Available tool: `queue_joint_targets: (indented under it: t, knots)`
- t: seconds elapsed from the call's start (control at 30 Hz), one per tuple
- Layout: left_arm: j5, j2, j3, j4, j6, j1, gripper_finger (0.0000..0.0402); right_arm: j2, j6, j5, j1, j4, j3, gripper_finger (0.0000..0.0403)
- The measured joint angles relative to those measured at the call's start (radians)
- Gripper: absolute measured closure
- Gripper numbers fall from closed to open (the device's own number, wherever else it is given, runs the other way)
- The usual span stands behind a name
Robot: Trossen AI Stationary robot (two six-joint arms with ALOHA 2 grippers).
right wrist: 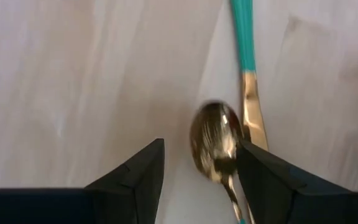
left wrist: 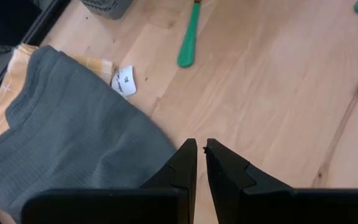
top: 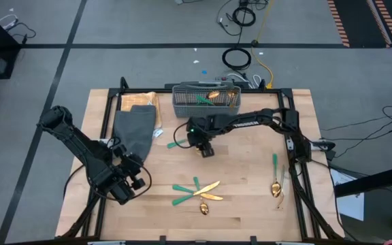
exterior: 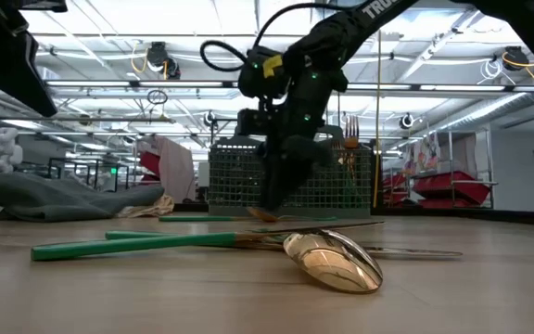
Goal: Sort silverware
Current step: Put the green spoon into the gray silverware basket
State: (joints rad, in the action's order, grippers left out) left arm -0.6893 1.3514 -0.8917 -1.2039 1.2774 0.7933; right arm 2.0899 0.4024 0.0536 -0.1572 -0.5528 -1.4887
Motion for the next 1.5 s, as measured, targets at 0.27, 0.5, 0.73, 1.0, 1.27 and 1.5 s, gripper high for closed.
queue_joint_targets:
  t: [0.27,0.5,0.73,1.0,1.27,1.5]
  knots:
    - [0.006,0.0,0.0,0.003,0.0,0.001,0.0358,0.04,-0.078,-0.075,0.03,0.072,0.0,0.0224]
    - [0.007,0.0,0.0,0.007,-0.009,0.002,0.0358,0.078,-0.182,-0.208,0.051,0.094,-0.005,0.0305]
    - [0.007,0.0,0.0,0.01,-0.009,0.002,0.0358,0.058,-0.185,-0.309,0.09,0.105,-0.005,0.0397]
    - [0.007,0.0,0.0,0.017,-0.007,0.002,0.0358,-0.003,-0.211,-0.315,0.146,0.09,-0.079,0.0401]
    - [0.003,0.0,0.0,0.019,-0.006,0.002,0.0358,-0.211,-0.21,-0.314,0.143,0.292,-0.127,0.0402]
    - [0.0,0.0,0.0,0.023,0.0,0.002,0.0358,-0.449,-0.184,-0.246,-0.028,0.646,0.018,0.0402]
